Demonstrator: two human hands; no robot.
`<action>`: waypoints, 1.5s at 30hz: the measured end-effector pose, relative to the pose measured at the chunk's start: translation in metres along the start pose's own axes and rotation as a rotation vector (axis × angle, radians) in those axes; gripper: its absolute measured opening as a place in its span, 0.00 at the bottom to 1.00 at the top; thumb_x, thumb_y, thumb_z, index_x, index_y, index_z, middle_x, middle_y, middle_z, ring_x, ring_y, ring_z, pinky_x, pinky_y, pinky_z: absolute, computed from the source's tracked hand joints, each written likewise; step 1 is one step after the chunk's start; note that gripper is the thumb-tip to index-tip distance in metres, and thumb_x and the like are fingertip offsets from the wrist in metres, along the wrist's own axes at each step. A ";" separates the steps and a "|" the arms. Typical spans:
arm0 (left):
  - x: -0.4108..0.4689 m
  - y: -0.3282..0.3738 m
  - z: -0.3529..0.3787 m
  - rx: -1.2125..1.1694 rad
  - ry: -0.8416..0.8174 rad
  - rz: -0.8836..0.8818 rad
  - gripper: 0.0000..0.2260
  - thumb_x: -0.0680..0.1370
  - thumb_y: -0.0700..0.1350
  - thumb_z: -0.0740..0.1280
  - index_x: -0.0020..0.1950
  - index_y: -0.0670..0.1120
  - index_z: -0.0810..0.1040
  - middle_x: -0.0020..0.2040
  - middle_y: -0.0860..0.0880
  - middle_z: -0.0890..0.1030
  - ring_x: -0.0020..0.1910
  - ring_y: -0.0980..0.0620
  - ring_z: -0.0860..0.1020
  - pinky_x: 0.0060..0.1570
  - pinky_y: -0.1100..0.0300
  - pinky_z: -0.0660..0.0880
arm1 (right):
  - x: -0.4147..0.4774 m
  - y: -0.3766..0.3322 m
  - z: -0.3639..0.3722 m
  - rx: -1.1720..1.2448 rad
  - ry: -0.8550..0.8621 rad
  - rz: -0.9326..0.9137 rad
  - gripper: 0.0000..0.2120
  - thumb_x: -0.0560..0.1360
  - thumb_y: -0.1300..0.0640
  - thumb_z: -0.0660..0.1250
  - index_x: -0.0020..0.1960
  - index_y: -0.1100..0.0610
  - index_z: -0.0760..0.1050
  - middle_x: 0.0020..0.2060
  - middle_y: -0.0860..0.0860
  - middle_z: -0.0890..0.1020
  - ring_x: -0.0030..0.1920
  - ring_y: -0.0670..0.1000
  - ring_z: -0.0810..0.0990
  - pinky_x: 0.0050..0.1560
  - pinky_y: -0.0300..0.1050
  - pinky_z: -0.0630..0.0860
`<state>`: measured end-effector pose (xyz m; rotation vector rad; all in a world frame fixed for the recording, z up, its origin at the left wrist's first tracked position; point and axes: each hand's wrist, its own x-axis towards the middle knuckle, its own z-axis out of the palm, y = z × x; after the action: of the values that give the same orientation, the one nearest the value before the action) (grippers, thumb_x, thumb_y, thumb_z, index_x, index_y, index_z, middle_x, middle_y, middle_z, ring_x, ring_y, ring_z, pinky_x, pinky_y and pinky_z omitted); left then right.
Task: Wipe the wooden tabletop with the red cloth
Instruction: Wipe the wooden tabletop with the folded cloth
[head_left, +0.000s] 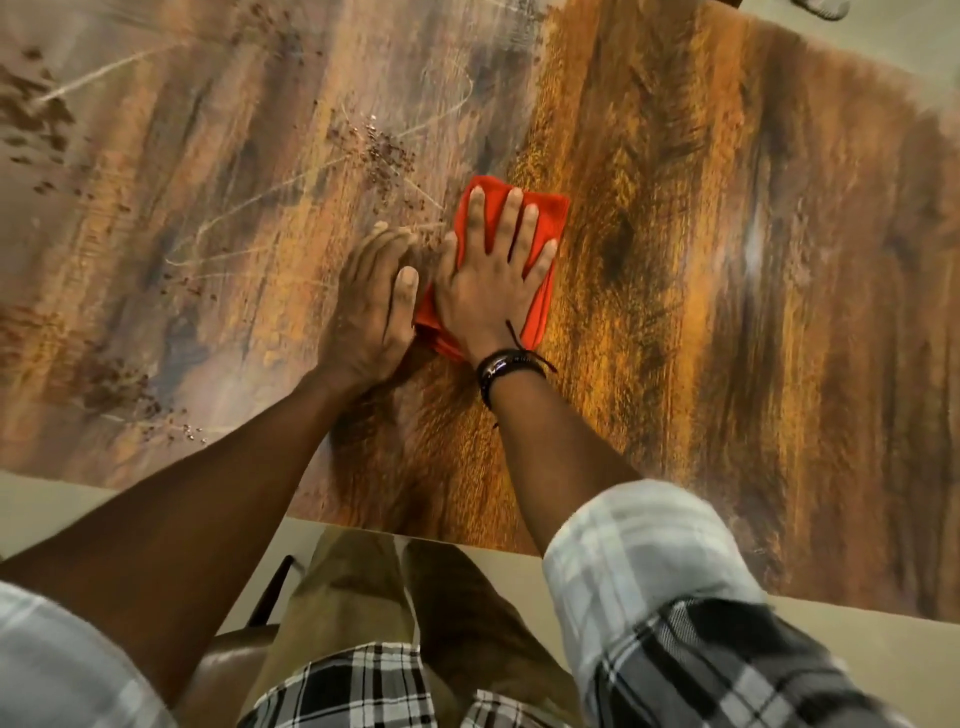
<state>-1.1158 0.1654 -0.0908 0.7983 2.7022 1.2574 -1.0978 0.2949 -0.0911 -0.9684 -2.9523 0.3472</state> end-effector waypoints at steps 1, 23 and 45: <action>0.000 0.000 -0.001 -0.012 -0.003 -0.009 0.23 0.84 0.49 0.49 0.72 0.36 0.69 0.72 0.39 0.70 0.75 0.43 0.65 0.75 0.44 0.60 | 0.001 0.000 0.001 -0.004 0.006 -0.005 0.28 0.83 0.42 0.44 0.82 0.49 0.49 0.81 0.56 0.50 0.81 0.58 0.47 0.77 0.64 0.41; 0.177 -0.038 0.000 0.189 -0.090 0.102 0.21 0.84 0.48 0.52 0.72 0.38 0.69 0.73 0.39 0.70 0.76 0.42 0.63 0.78 0.50 0.54 | 0.069 0.001 0.002 0.031 0.104 -0.008 0.27 0.83 0.42 0.48 0.81 0.45 0.54 0.81 0.51 0.54 0.81 0.54 0.50 0.78 0.64 0.45; 0.178 -0.035 0.009 0.331 -0.082 0.119 0.23 0.84 0.49 0.49 0.74 0.40 0.67 0.75 0.41 0.68 0.78 0.45 0.61 0.77 0.45 0.56 | 0.028 -0.009 0.000 0.022 0.039 -0.107 0.27 0.83 0.42 0.49 0.81 0.46 0.54 0.81 0.50 0.53 0.81 0.52 0.48 0.79 0.62 0.47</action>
<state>-1.2826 0.2372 -0.0937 1.0315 2.8702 0.7800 -1.1257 0.3037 -0.0908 -0.8018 -2.9428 0.3530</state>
